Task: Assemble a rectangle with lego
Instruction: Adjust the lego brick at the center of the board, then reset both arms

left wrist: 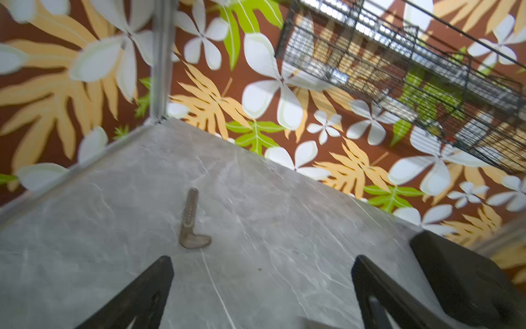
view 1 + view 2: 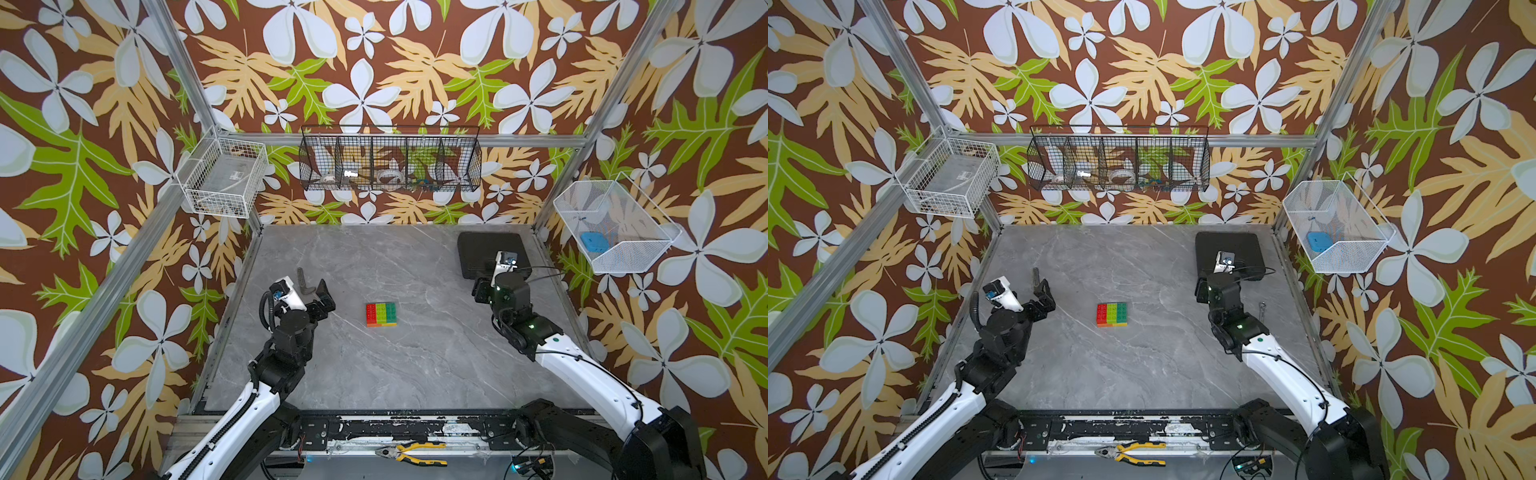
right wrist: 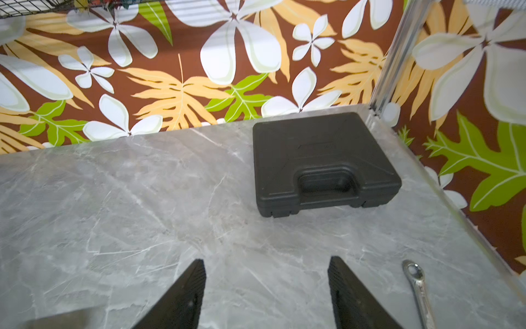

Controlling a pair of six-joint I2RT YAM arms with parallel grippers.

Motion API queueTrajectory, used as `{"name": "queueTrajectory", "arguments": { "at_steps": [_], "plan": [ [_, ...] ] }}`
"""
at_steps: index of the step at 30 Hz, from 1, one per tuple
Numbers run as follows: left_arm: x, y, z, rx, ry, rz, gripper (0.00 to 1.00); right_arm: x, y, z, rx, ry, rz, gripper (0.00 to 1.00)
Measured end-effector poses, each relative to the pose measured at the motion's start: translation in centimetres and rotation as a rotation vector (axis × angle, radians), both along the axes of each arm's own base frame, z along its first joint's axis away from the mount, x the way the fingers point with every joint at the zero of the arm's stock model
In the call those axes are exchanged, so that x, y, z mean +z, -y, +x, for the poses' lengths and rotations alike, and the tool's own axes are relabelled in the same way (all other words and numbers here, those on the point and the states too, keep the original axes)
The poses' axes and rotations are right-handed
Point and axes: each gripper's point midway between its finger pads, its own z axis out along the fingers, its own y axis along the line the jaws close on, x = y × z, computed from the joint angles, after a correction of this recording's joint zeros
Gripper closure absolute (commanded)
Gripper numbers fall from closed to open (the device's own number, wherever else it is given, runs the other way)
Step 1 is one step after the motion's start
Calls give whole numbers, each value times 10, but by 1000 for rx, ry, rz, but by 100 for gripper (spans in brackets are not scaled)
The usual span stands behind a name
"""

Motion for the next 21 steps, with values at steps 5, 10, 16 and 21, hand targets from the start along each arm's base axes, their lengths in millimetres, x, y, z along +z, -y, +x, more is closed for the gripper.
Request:
{"name": "queueTrajectory", "arguments": {
  "at_steps": [5,10,16,21],
  "plan": [
    [4,-31,-5,194,38,108,0,25,39,6,-123,106,-114,26],
    [-29,-49,-12,313,31,206,1,-14,91,5,-279,57,-156,28],
    [-56,-55,-7,362,-42,323,0,-86,106,-12,-298,-27,-185,30],
    [-83,-67,-4,350,-87,343,0,-96,105,-16,-275,13,-189,31]
  ]
}}
